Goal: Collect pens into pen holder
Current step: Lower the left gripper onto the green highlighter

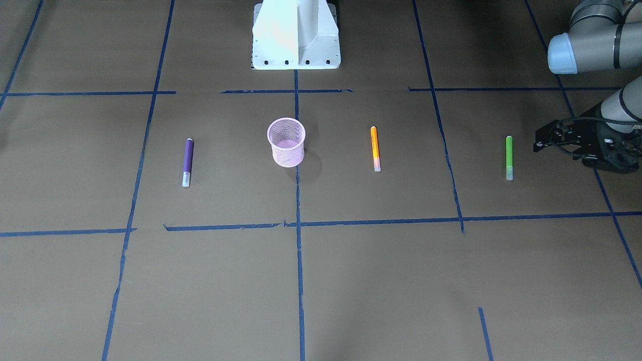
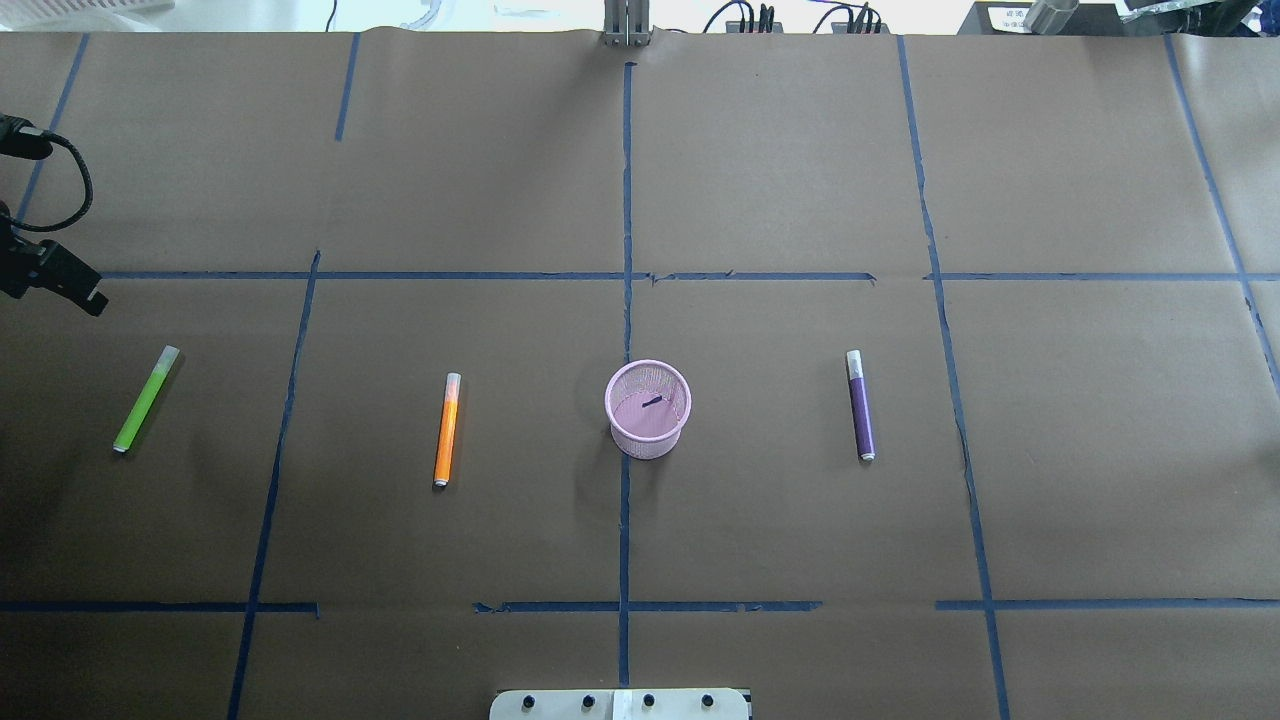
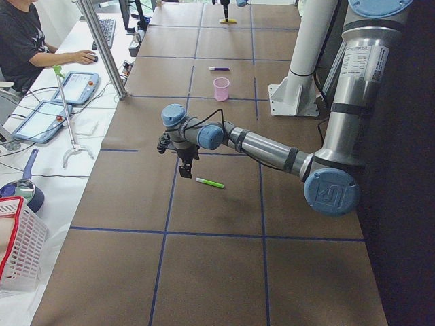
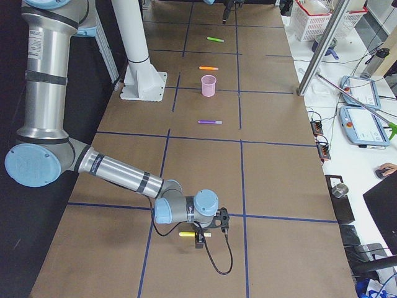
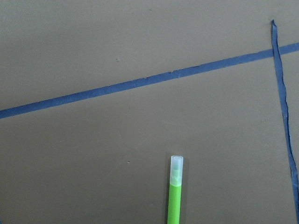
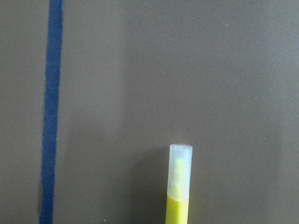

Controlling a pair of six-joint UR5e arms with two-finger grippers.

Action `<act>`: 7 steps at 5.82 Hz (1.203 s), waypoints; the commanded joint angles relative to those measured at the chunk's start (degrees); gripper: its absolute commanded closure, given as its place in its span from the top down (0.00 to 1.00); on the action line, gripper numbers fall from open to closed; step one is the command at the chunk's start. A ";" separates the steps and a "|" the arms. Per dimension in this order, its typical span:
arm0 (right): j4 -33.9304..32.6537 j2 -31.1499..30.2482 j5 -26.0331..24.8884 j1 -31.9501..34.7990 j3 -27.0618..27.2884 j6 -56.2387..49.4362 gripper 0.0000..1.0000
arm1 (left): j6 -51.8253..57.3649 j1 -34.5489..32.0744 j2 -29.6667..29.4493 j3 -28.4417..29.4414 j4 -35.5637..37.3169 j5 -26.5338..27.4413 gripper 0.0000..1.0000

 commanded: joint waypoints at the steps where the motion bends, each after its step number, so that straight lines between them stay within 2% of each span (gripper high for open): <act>1: 2.06 -0.06 0.11 -0.66 -1.07 0.72 1.00 | 0.02 0.59 0.00 0.12 0.00 0.00 1.00; 3: 2.33 -0.07 0.02 -0.66 -2.12 0.63 1.00 | 0.02 3.82 -0.35 2.65 -2.26 0.18 1.00; 5: 2.42 -0.07 0.11 -0.66 -2.13 0.63 1.00 | 0.28 5.59 -0.62 12.03 -15.04 2.18 1.00; 7: 2.51 -0.07 0.11 -0.66 -2.13 0.63 1.00 | 0.19 9.09 -1.58 12.43 -17.66 4.29 1.00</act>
